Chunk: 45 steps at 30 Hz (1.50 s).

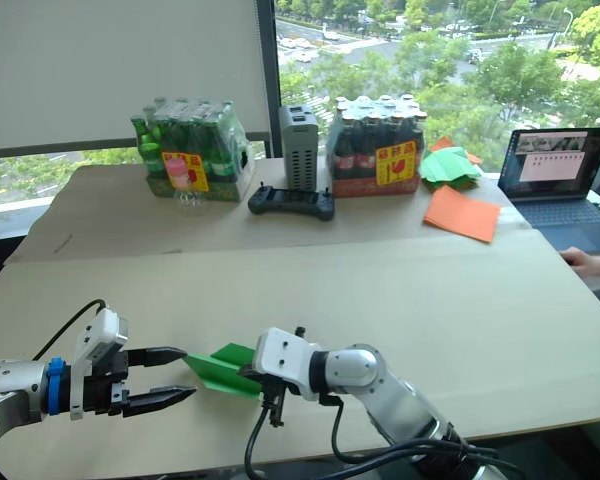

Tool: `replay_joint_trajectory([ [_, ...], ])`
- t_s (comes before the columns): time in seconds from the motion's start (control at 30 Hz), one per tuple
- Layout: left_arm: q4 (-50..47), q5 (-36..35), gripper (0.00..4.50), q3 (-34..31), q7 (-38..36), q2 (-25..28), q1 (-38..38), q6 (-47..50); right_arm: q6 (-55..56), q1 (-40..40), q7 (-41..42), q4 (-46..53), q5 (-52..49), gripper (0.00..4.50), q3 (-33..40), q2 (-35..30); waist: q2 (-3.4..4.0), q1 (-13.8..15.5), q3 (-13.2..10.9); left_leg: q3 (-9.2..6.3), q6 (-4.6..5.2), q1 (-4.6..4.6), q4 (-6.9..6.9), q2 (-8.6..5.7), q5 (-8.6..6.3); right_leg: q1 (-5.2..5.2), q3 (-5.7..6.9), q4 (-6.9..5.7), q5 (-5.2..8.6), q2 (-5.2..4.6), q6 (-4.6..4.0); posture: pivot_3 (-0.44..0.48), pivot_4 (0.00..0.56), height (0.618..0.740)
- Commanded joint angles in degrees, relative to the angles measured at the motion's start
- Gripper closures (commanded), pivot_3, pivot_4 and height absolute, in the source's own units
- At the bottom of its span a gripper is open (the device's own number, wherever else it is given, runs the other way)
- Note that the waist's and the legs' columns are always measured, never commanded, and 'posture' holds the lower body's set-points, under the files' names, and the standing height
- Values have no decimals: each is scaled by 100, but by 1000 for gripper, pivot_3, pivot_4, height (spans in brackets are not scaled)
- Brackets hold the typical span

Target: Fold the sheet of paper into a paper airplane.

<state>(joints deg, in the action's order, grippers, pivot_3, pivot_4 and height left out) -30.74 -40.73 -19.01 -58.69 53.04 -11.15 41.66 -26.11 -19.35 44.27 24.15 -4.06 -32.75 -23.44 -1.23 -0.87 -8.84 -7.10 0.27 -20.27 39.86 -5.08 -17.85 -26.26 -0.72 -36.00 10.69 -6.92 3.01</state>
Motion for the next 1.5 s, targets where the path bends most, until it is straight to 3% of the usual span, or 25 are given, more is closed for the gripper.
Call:
replay_joint_trajectory([
  [0.03,-213,-103,599,-83,18,44,-19,4,130,-22,-32,67,57,4479,45,63,0,0,0,0,0,0,0,0,0,0,0,0,0,0,0,0,150,696],
  [0.2,-224,-133,599,-71,52,40,-2,25,151,-72,-77,66,91,4479,123,151,0,-2,0,0,-1,0,0,1,1,0,0,-1,0,2,0,0,150,696],
  [0.53,-234,-129,599,-68,60,31,-25,18,235,-3,-121,-181,245,1207,58,197,0,-3,0,0,-2,1,0,1,1,0,0,-1,0,2,0,0,150,696],
  [0.9,-369,-215,599,-66,128,23,-74,39,486,60,-97,-586,384,1207,-10,279,0,-5,0,1,-2,1,0,1,1,0,-2,-2,0,3,0,0,150,696],
  [1.0,-374,-222,599,-63,140,33,-83,37,547,78,-121,-648,463,1995,-54,304,0,-5,0,1,-2,1,0,1,1,0,-2,-2,0,3,0,0,150,696],
  [1.23,-359,-206,599,-54,149,42,-67,38,607,68,-126,-777,620,4401,-79,353,0,-6,0,2,-3,1,0,1,2,0,-3,-3,0,3,0,0,150,696],
  [1.5,-466,-341,599,63,326,-58,266,56,350,110,-155,-373,320,4458,363,443,0,6,0,2,-3,2,1,1,2,0,-3,-4,0,4,0,0,150,696],
])
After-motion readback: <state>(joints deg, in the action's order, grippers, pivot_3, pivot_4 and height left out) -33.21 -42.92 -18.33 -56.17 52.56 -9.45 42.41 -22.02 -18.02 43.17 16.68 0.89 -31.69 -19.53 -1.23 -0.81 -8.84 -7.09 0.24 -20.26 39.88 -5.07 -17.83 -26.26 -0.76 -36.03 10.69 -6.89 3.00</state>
